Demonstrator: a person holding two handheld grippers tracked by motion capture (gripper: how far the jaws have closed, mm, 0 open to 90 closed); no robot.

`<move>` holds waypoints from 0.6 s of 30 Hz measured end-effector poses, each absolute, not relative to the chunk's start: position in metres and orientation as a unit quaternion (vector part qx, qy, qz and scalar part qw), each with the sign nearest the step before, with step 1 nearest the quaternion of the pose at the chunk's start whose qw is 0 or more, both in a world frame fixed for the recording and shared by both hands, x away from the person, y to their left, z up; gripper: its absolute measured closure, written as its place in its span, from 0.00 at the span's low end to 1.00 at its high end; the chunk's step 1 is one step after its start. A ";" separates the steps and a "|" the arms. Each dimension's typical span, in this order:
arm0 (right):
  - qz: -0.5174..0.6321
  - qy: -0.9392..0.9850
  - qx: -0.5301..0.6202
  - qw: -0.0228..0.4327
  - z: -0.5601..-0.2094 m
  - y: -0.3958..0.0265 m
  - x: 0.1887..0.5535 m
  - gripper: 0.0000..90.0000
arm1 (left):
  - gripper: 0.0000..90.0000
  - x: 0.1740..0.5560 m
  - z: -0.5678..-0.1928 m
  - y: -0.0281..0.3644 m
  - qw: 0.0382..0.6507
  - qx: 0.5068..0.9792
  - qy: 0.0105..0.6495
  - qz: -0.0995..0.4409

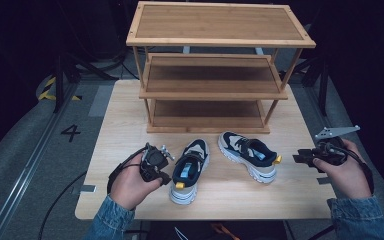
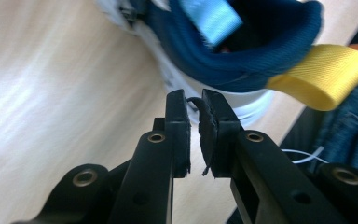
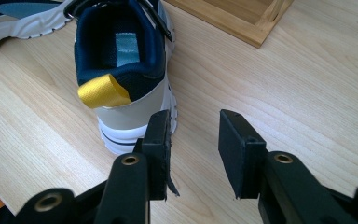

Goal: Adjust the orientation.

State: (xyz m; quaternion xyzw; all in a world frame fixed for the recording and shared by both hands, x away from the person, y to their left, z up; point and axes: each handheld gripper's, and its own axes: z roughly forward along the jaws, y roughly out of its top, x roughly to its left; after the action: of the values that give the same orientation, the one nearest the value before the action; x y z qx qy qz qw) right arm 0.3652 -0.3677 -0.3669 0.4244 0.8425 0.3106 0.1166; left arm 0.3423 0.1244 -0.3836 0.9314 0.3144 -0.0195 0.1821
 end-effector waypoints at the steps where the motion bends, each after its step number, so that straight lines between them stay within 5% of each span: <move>1: 0.311 0.842 0.425 0.115 -0.367 -0.367 0.365 0.73 | 0.91 0.342 -0.383 0.123 0.176 0.933 0.312 -0.019; 11: 0.311 0.843 0.422 0.120 -0.368 -0.368 0.366 0.72 | 0.89 0.339 -0.385 0.104 0.187 0.939 0.286 -0.034; 14: 0.310 0.843 0.423 0.120 -0.368 -0.367 0.366 0.72 | 0.83 0.337 -0.383 0.102 0.185 0.942 0.279 -0.024; 18: 0.311 0.843 0.422 0.122 -0.368 -0.368 0.366 0.71 | 0.61 0.332 -0.372 0.106 0.207 0.941 0.269 -0.010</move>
State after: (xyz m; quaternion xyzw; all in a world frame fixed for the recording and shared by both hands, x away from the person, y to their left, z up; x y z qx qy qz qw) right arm 0.3657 -0.3681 -0.3678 0.4225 0.8426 0.3111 0.1215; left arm 0.3319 0.1056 -0.3720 0.9405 0.2688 -0.0099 0.2075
